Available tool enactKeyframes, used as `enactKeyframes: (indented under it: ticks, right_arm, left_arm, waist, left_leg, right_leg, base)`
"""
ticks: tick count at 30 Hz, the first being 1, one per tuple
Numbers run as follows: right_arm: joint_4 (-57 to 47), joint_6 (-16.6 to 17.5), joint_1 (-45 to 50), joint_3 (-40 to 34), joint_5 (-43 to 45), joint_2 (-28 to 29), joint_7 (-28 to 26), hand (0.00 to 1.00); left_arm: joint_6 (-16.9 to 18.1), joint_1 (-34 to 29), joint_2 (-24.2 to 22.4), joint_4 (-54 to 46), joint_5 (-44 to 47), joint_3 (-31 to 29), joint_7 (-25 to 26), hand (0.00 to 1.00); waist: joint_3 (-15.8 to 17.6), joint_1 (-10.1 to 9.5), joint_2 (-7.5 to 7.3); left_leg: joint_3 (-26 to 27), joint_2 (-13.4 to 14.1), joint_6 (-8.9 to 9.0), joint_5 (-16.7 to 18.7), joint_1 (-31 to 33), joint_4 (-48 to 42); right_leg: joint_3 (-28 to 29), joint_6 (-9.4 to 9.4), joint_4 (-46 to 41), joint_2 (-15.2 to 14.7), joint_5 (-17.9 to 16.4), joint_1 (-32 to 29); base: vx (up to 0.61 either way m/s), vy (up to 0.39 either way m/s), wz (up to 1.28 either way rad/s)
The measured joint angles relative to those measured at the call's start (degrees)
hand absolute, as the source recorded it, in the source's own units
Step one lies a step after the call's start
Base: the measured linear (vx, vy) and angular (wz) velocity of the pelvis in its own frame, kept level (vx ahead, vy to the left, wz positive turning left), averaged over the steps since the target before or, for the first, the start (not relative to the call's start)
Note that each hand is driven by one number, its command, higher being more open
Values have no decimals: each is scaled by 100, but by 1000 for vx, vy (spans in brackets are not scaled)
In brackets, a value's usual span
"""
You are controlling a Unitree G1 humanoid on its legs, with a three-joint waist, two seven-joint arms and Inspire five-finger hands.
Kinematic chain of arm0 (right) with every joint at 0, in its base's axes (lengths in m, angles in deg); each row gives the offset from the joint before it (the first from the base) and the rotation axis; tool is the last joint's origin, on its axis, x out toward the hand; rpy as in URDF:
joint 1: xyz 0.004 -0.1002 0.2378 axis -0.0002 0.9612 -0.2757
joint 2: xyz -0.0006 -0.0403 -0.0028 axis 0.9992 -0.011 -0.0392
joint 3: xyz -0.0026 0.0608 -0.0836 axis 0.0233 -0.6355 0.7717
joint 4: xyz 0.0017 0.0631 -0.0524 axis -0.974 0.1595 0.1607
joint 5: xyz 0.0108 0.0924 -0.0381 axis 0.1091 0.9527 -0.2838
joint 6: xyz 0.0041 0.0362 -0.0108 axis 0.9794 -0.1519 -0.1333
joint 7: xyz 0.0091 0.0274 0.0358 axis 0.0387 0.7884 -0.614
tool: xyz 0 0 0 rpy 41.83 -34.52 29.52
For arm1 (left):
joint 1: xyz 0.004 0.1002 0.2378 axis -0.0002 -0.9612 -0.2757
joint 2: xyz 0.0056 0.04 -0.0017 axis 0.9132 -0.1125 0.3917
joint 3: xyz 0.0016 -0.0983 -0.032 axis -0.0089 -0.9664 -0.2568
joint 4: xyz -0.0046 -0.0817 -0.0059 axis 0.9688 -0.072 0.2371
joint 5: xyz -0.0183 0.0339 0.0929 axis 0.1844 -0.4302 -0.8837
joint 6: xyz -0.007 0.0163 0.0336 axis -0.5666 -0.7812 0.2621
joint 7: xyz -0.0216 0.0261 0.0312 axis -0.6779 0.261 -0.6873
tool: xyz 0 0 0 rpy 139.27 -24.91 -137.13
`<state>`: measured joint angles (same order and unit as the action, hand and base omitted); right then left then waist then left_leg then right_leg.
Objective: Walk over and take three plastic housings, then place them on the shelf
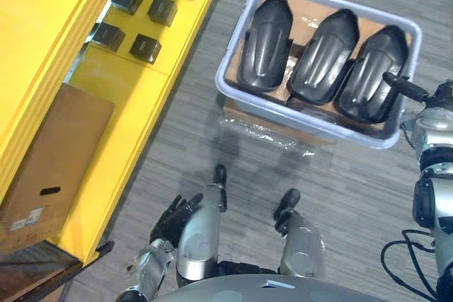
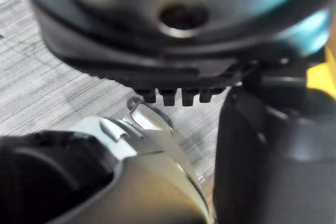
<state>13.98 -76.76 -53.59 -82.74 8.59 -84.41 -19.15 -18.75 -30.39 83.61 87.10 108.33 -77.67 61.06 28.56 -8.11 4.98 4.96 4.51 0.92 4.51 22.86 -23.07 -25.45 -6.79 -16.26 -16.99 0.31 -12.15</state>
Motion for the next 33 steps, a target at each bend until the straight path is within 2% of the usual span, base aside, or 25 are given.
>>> enactKeyframes:
  ticks: [3,6,8,11,15,18,19,21,25,28,33]
  right_arm:
    - [71,-221,-307,281,-240,-329,42,100]
    - [78,-399,-715,629,-431,-538,57,100]
    - [92,-526,-942,814,-432,-784,58,100]
    - [212,-644,-1122,939,-433,-961,65,100]
    - [450,-909,-1185,1110,-443,-981,58,100]
    - [492,-1179,-1219,1115,-443,-1219,51,100]
    - [501,-1254,-1219,1117,-443,-1358,27,0]
    - [603,-1389,-1220,1110,-541,-1506,-166,0]
    - [712,-1396,-1210,1043,-797,-1576,-473,0]
    - [767,-1436,-1092,1013,-1280,-1730,-330,0]
    - [886,-1418,-984,874,-1573,-1780,-179,0]
  left_arm:
    - [43,66,-25,-3,126,155,-31,100]
    - [114,89,-28,-21,135,313,-35,100]
    - [115,90,-19,-147,250,464,-59,100]
    - [61,84,38,-237,550,664,-51,100]
    - [-49,63,46,-294,792,713,-66,100]
    - [-59,33,35,-307,795,722,-118,100]
    - [-59,25,36,-320,790,719,-156,100]
    - [-57,-52,35,-415,789,717,-224,100]
    - [-56,-131,33,-449,780,775,-380,100]
    - [-45,-134,28,-466,779,840,-492,100]
    - [-47,-198,11,-539,785,836,-494,100]
  waist:
    - [63,-115,123]
    - [78,-111,198]
    - [132,-134,333]
    - [140,-193,452]
    - [133,-280,465]
    - [100,-352,515]
    - [87,-400,535]
    - [74,-428,555]
    - [-5,-441,673]
    - [-61,-503,754]
    - [-82,-487,783]
  left_leg:
    - [-16,-25,-49,-121,120,53]
    - [-41,-102,-65,-265,214,198]
    - [-125,-166,-62,-361,299,267]
    - [-206,-230,-60,-468,457,339]
    - [-316,-262,-32,-528,676,329]
    - [-374,-306,-28,-539,821,297]
    - [-388,-312,-28,-539,902,250]
    - [-443,-357,-23,-530,984,203]
    - [-516,-383,-20,-471,1062,57]
    - [-528,-392,18,-346,1089,-88]
    - [-558,-380,-3,-320,1080,-91]
  right_leg:
    - [5,31,-123,-46,-21,-186]
    - [9,47,-305,-143,-92,-399]
    - [-28,57,-441,-206,-157,-521]
    - [-92,88,-636,-296,-243,-728]
    - [-147,133,-894,-366,-382,-986]
    - [-168,155,-1037,-428,-451,-1141]
    - [-173,163,-1088,-445,-481,-1215]
    - [-198,165,-1181,-505,-558,-1283]
    - [-262,196,-1285,-547,-649,-1278]
    - [-251,180,-1437,-595,-747,-1275]
    - [-268,173,-1484,-592,-814,-1267]
  base:
    - [-52,10,7]
    - [-30,-3,11]
    - [-18,-3,22]
    - [-10,-3,20]
    - [13,-21,16]
    - [18,-1,12]
    - [19,11,6]
    - [21,11,15]
    - [20,15,11]
    - [3,6,2]
    - [8,-1,0]
